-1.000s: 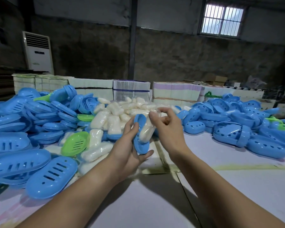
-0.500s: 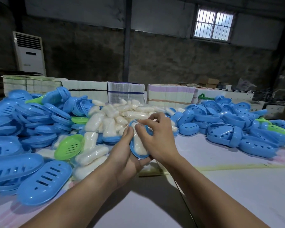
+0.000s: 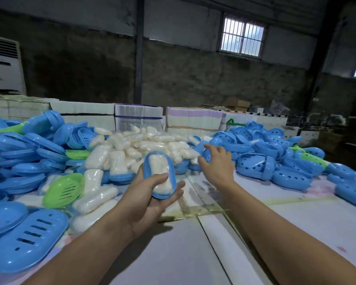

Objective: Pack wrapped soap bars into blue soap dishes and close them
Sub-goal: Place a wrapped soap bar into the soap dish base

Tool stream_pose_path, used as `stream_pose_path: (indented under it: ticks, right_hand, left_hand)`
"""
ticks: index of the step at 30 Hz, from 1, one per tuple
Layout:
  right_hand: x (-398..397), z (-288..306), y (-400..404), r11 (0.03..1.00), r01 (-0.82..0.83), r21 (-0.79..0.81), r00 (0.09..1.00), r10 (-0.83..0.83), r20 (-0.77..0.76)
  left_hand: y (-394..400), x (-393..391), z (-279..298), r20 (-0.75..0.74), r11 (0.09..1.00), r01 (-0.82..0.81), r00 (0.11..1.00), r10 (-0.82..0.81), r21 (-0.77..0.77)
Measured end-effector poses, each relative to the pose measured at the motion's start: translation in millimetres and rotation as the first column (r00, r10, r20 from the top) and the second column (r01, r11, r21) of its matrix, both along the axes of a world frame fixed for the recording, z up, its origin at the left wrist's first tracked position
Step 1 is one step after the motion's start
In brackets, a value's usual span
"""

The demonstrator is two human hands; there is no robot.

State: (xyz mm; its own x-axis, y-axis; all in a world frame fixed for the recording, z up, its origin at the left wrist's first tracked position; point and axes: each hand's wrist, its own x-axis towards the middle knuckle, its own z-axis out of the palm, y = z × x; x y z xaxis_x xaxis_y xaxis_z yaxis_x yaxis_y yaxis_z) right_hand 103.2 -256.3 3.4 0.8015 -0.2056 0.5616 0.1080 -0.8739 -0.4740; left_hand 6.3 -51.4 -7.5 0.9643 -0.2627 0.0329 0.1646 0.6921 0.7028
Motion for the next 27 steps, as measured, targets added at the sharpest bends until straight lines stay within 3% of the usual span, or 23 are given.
stream_pose_path:
  ticks: [2, 5, 7, 11, 16, 20, 23, 25, 27]
  right_hand:
    - [10, -7, -46, 0.939, 0.241, -0.245, 0.963, -0.263, -0.061]
    - [12, -23, -94, 0.863, 0.395, -0.315, 0.855, -0.47, -0.218]
    - [14, -27, -98, 0.848, 0.409, -0.336, 0.818, -0.505, -0.277]
    - [16, -27, -93, 0.811, 0.426, -0.4, 0.828, -0.528, -0.188]
    - [13, -29, -99, 0.809, 0.433, -0.398, 0.809, -0.544, -0.225]
    - [12, -26, -96, 0.836, 0.398, -0.378, 0.853, -0.489, -0.183]
    - [11, -18, -85, 0.92, 0.295, -0.259, 0.932, -0.337, -0.134]
    - [8, -10, -75, 0.987, 0.158, -0.04, 0.98, -0.162, -0.112]
    - [5, 0, -65, 0.968, 0.004, 0.249, 0.998, 0.012, -0.065]
  left_hand:
    - [-3, 0, -4, -0.005, 1.0, 0.007, 1.0, -0.007, 0.026]
    - [-7, 1, -6, 0.007, 0.998, 0.021, 1.0, -0.021, 0.065]
    - [-8, 1, -6, 0.011, 0.997, 0.025, 1.0, -0.026, 0.074]
    - [-7, -2, -5, 0.03, 0.993, 0.063, 0.997, -0.066, 0.096]
    - [-6, -2, -6, 0.033, 0.994, 0.065, 0.997, -0.069, 0.093]
    - [-7, -3, -5, 0.031, 0.994, 0.073, 0.997, -0.075, 0.082]
    - [-6, -3, -4, 0.041, 0.994, 0.072, 0.996, -0.075, 0.079]
    - [-5, -4, -3, 0.053, 0.996, 0.068, 0.996, -0.072, 0.066]
    - [-4, -4, -2, 0.062, 0.997, 0.064, 0.996, -0.066, 0.047]
